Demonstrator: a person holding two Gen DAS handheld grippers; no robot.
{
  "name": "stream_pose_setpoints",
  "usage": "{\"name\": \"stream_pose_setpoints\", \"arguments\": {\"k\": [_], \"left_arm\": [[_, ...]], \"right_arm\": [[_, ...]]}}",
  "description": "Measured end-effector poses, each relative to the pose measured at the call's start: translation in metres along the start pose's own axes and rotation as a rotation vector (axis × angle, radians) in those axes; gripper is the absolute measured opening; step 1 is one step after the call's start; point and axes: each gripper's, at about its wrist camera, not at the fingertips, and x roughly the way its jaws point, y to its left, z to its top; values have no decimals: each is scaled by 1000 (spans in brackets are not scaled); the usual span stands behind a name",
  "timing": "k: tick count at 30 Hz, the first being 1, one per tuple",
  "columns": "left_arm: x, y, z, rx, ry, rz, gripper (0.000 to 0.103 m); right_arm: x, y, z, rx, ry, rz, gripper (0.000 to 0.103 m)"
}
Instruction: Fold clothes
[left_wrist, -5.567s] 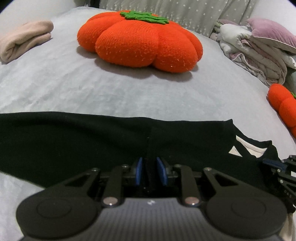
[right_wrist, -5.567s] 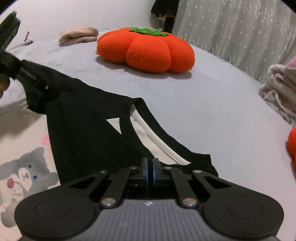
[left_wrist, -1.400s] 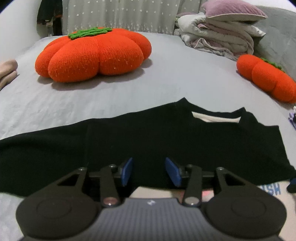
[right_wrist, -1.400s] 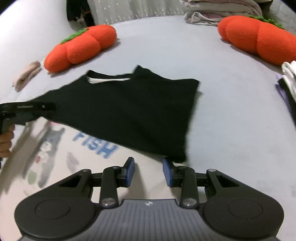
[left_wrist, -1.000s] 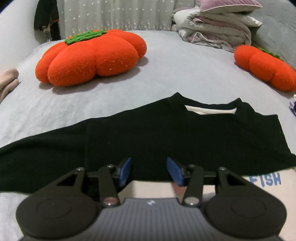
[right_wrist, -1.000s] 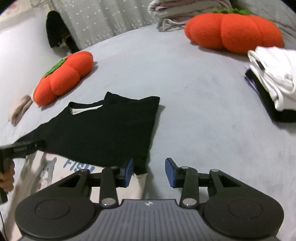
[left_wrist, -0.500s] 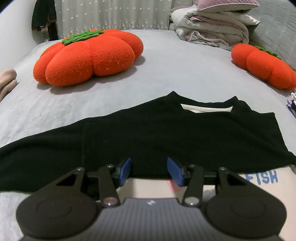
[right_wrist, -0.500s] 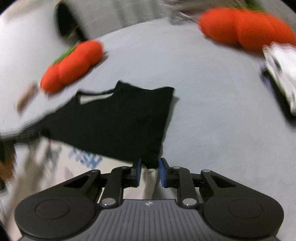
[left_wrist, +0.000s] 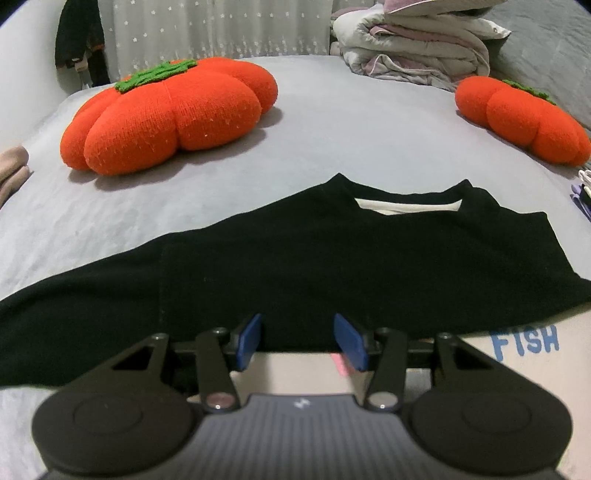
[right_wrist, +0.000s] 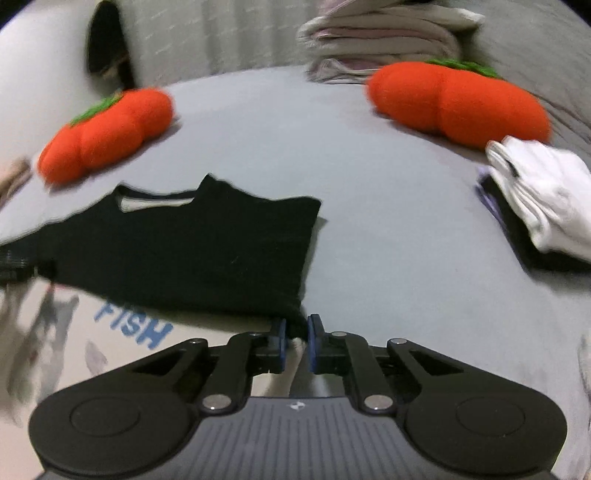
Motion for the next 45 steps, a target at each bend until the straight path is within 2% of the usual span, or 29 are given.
{"name": "stream_pose_setpoints", "arguments": {"k": [4, 8, 10, 11, 12, 14, 17, 19, 21, 24, 26, 28, 29, 33, 41, 45], "left_arm": [[0, 1, 0, 17, 13, -4, 46], [0, 2, 1, 25, 20, -14, 47], [0, 1, 0, 35, 22, -15, 48], [0, 0, 0, 39, 23, -15, 49], [0, 0, 0, 39, 23, -15, 50], [0, 0, 0, 35, 25, -16, 50], [0, -1, 0, 34, 25, -18, 50], [0, -1, 0, 34, 26, -19, 50], [0, -1, 1, 32, 27, -17, 50], [-3, -1, 2, 25, 26, -26, 50], [-8, -1, 3, 22, 11, -47, 49], [-11, -3, 3, 24, -3, -68, 50], [-11, -4, 3, 30, -4, -70, 50], [-7, -9, 0, 52, 10, -53, 49], [-6, -12, -1, 61, 9, -60, 49], [-7, -11, -1, 59, 9, -59, 49]], "right_arm": [[10, 8, -7, -81, 43, -37, 10], [12, 26, -16, -351, 32, -64, 11], [10, 23, -15, -385, 45, -24, 14], [8, 15, -11, -353, 54, 14, 19], [6, 0, -3, -265, 65, 73, 35], [2, -31, 11, -90, 74, 185, 48], [-1, -67, 29, 143, 1, 298, 49], [13, -80, 38, 268, -12, 312, 49], [30, -79, 42, 307, 6, 293, 46], [55, -62, 42, 289, 58, 262, 39], [59, -50, 39, 253, 59, 244, 38], [56, -41, 36, 195, 50, 207, 21], [56, -38, 36, 172, 48, 190, 9], [55, -28, 36, 98, 33, 146, 9], [65, -24, 36, 65, 17, 137, 10], [61, -18, 38, 29, -9, 111, 6]]}}
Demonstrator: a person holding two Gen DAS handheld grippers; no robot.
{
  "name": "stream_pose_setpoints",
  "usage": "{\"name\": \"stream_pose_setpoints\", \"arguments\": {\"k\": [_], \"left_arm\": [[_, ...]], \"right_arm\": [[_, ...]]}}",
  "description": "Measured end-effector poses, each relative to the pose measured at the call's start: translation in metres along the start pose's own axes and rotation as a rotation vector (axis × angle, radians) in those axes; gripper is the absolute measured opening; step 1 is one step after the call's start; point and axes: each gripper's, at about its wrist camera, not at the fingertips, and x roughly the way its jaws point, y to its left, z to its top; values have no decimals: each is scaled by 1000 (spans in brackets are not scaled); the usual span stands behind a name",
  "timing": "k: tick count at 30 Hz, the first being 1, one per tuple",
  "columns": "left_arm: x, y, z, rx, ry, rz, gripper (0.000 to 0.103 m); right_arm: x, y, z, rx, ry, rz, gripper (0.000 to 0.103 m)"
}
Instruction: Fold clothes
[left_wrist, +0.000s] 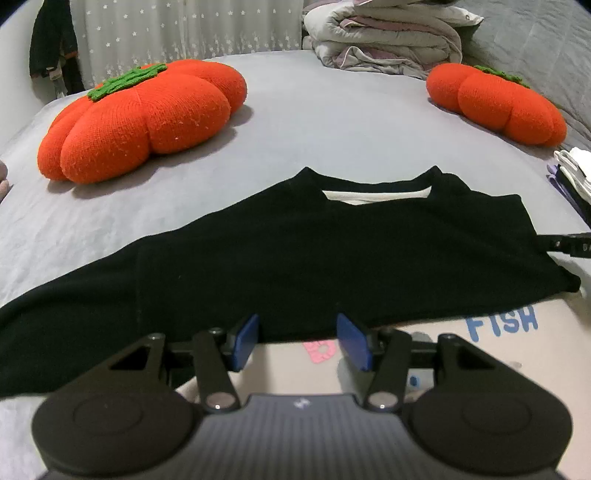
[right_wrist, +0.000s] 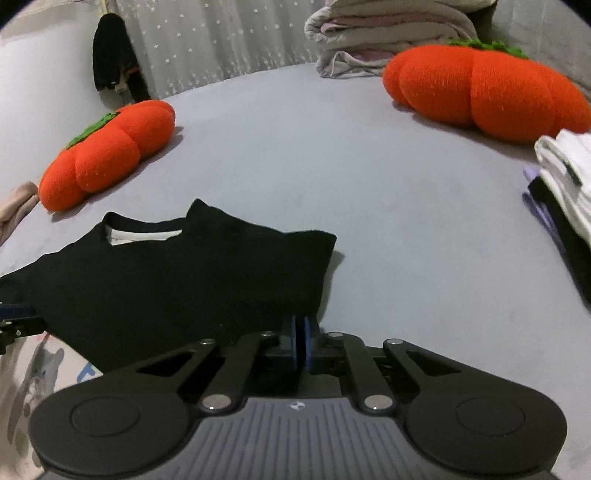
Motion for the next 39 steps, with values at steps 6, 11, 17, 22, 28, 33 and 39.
{"name": "stream_pose_setpoints", "arguments": {"k": [6, 11, 17, 22, 28, 33, 39], "left_arm": [[2, 0, 1, 3, 6, 6, 49], [2, -1, 0, 10, 7, 9, 49], [3, -1, -1, 16, 11, 12, 50], [1, 0, -1, 11, 12, 8, 50], [1, -1, -1, 9, 13, 7, 50], [1, -1, 0, 9, 13, 7, 50], [1, -1, 0, 9, 15, 7, 50]], "right_arm": [[-11, -6, 7, 12, -49, -13, 4], [2, -5, 2, -14, -33, -42, 4], [8, -7, -3, -15, -32, -47, 3], [0, -17, 1, 52, -1, 10, 17], [-24, -25, 2, 132, 57, 124, 30], [-24, -22, -11, 125, 143, 116, 30], [-25, -9, -21, 58, 152, 113, 11]]}}
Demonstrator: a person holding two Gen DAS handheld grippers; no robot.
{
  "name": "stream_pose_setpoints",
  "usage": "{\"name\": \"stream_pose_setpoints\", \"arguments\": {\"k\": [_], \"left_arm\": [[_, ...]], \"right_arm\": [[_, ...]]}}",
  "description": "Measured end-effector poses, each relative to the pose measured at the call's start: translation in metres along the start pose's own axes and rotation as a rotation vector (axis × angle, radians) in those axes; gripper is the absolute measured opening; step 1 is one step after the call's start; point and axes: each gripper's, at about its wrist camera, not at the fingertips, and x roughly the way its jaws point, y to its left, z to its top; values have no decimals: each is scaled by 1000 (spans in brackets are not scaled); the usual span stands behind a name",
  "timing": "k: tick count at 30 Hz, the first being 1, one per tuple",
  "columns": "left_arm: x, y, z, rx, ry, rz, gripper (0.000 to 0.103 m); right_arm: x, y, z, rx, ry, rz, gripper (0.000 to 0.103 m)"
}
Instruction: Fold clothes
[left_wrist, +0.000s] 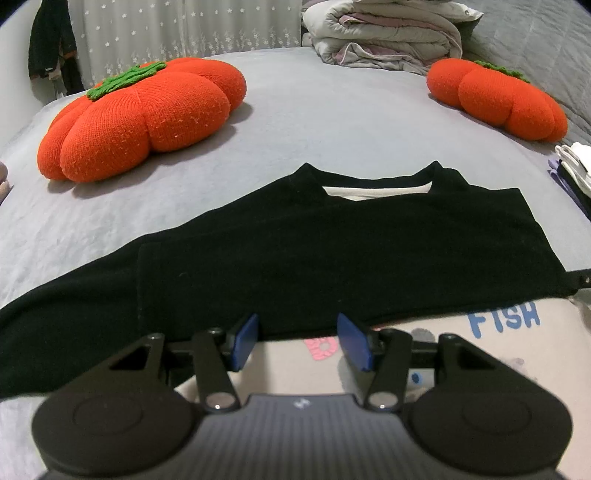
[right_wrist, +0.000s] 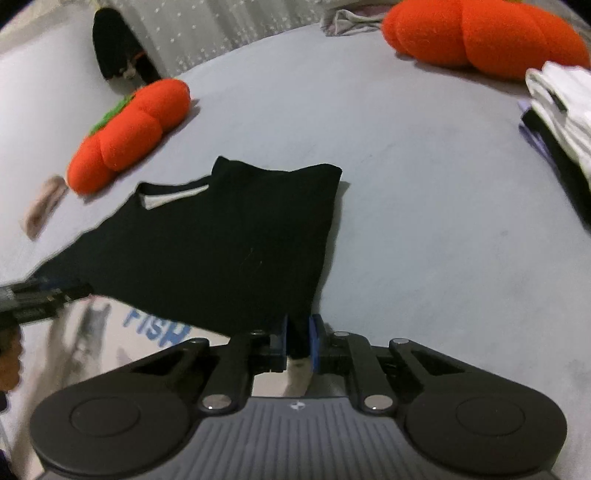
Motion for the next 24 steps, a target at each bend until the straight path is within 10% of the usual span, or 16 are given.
{"name": "stream_pose_setpoints", "arguments": {"k": [10, 24], "left_arm": [[0, 0, 0, 1, 3, 0, 51], [1, -1, 0, 1, 4, -1, 51]], "right_arm": [[-1, -9, -1, -21, -27, -151, 3], [-15, -22, 7, 170, -77, 95, 29]]}}
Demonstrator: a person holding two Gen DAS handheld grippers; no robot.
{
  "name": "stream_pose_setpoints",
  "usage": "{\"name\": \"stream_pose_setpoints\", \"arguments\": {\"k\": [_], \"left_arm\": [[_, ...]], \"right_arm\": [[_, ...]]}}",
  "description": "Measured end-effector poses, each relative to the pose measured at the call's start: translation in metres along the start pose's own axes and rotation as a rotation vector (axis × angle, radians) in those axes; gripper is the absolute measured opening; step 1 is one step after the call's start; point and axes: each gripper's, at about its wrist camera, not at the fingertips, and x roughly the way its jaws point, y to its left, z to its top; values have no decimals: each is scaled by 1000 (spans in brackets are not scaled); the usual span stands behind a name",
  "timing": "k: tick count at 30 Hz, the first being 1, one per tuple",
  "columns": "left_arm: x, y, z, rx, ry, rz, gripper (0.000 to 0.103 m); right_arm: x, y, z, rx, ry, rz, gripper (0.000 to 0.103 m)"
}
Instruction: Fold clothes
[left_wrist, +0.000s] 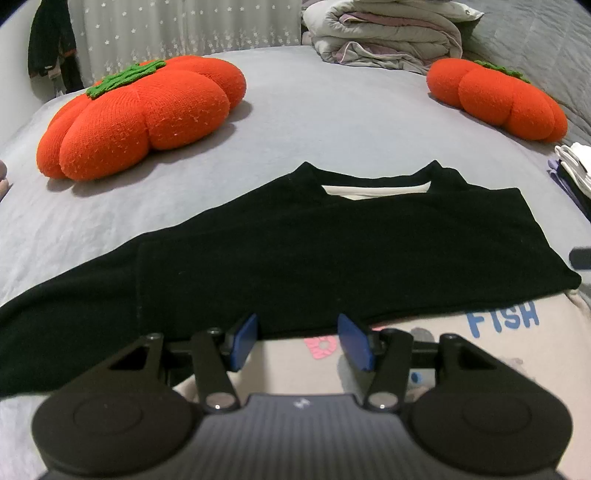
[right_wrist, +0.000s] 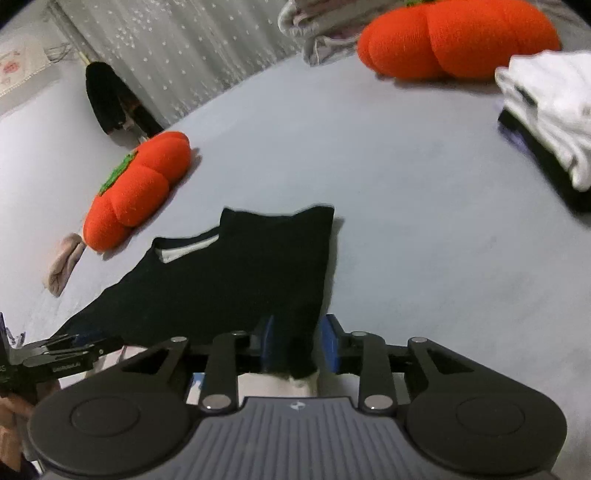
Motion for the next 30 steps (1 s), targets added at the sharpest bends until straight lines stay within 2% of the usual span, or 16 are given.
{"name": "stream_pose_setpoints", "arguments": {"k": [5, 6, 11, 13, 17, 20, 25, 26, 27, 29, 30], "left_arm": [[-1, 0, 0, 0, 0, -1, 51], [-1, 0, 0, -1, 0, -1, 51], [-4, 2, 2, -9, -5, -6, 51], [-4, 2, 2, -11, -6, -8, 51], [0, 1, 1, -1, 8, -3, 51], [0, 0, 0, 7, 12, -3, 52], [1, 2, 0, 4, 23, -7, 52], [1, 2, 0, 6, 23, -8, 53], [1, 1, 0, 8, 23, -8, 53], [2, 1, 0, 10, 23, -8, 54], [2, 1, 0, 10, 24, -7, 54]], "right_arm": [[15, 11, -10, -74, 71, -33, 26], [16, 13, -11, -93, 71, -41, 15], [3, 22, -10, -165, -11, -119, 10], [-8, 20, -9, -155, -37, -109, 10], [5, 17, -16, -178, 15, -140, 10], [15, 19, -16, -192, 41, -156, 10], [13, 17, -14, -221, 69, -134, 12], [12, 16, -11, -220, 73, -125, 15], [11, 14, -8, -215, 65, -116, 22], [4, 11, 1, -199, 17, -113, 30], [1, 9, 6, -187, -13, -112, 31]]}}
